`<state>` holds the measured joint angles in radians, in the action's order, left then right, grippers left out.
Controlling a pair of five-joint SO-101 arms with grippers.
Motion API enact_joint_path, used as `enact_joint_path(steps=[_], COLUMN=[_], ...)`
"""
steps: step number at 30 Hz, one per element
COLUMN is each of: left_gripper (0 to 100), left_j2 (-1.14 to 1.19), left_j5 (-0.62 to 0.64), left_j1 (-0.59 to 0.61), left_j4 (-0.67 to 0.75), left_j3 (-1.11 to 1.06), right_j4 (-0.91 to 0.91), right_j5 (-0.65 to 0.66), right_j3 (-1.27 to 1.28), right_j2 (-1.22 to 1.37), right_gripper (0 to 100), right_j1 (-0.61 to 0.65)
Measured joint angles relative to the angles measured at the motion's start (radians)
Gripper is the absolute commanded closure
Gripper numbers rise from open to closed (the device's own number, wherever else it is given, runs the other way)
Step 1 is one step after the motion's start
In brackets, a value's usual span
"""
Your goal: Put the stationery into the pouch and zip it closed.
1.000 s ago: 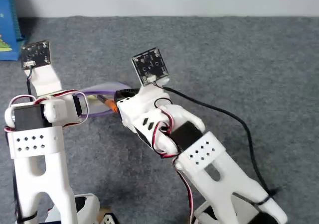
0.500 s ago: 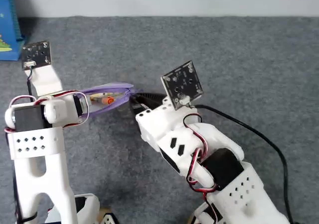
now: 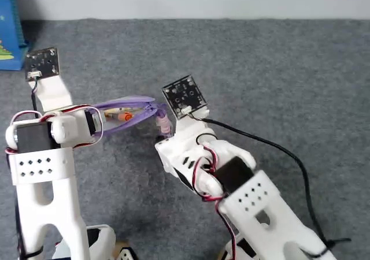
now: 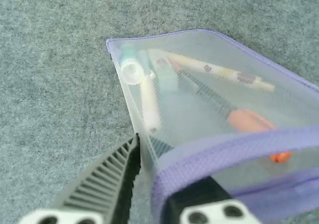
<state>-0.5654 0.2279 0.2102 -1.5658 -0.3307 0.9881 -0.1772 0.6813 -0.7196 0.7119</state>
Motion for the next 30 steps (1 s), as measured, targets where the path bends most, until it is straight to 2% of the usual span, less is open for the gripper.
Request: enact_joint_path(steps=[7, 14, 20, 25, 30], left_gripper=[99, 99, 99, 99, 99], left_j2=[0.000, 0.000, 0.000, 0.000, 0.000], left_j5=[0.000, 0.000, 0.000, 0.000, 0.000], left_j1=[0.000, 0.000, 0.000, 0.000, -0.002], left_j4=[0.000, 0.000, 0.000, 0.000, 0.000], left_j3=[0.000, 0.000, 0.000, 0.000, 0.000], right_j4=[-0.181, -0.365, -0.399, -0.417, -0.417], right_j5=[-0.005, 0.029, 0.031, 0.031, 0.031], right_j3=[0.026, 0.026, 0.026, 0.026, 0.026], right_j2=[0.118, 0.307, 0.342, 0.324, 0.311], right_gripper=[77.9, 78.2, 94.5, 93.4, 97.0], right_j1=[-0.003, -0.086, -0.110, -0.112, -0.112])
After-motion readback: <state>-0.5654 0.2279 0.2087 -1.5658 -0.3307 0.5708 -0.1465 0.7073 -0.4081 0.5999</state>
